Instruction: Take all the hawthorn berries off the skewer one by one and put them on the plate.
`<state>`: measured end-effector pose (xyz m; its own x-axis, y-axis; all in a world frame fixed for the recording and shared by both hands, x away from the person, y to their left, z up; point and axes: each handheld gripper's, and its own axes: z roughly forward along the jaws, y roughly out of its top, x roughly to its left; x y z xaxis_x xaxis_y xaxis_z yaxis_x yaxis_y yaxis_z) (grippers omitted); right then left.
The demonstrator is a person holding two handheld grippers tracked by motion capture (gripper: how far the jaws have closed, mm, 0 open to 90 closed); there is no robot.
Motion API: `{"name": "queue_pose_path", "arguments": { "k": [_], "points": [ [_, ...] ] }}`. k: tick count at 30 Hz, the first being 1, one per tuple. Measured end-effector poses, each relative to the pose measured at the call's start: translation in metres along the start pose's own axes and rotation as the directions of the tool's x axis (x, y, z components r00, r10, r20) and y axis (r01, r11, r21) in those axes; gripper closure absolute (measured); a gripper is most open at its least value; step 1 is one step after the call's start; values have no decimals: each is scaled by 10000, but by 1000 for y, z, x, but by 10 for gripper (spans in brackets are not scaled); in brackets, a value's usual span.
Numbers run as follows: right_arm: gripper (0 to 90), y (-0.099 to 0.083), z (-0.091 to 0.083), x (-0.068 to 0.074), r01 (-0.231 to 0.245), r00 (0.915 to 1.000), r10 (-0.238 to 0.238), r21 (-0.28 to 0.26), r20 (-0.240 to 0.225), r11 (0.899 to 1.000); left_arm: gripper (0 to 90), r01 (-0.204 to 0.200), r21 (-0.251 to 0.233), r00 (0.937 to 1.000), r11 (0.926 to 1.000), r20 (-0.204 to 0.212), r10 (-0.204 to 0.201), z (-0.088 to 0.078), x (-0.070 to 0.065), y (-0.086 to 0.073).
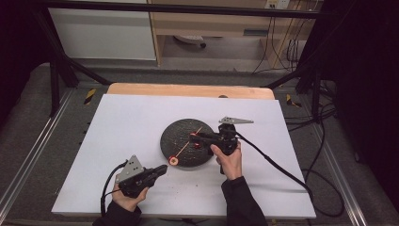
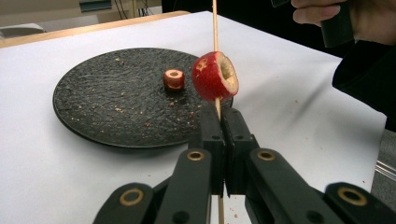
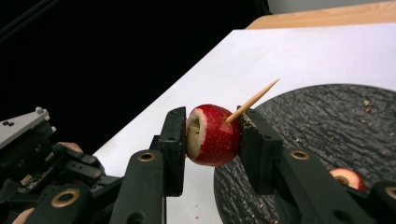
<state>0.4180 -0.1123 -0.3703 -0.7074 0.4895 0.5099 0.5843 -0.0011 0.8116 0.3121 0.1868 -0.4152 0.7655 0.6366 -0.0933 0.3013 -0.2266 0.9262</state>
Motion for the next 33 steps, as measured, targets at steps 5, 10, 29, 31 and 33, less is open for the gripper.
{"name": "queue_pose_path", "arguments": {
  "k": [5,10,29,31,33],
  "points": [
    [652,6,-4,-2,-29,10000,29,-154,40,9999,884,14,-55,10000,10000,2,-14,-1,0,0],
    [652,11,-5,-7,-63,10000,64,-128,68,9999,884,-33,-135,10000,9999,-35,32,-2,0,1],
    [657,33,-21,-18,-121,9966,172,-649,801,9978,884,-24,-132,9998,9999,-190,22,-4,2,0],
    [657,36,-23,-20,-28,9947,98,-680,1028,9977,884,-2,-111,9998,9999,-218,-1,-5,3,0],
    [657,39,-25,-23,55,9922,33,-707,1246,9975,884,16,-132,9997,9999,-249,-20,-5,4,0]
  ]
}}
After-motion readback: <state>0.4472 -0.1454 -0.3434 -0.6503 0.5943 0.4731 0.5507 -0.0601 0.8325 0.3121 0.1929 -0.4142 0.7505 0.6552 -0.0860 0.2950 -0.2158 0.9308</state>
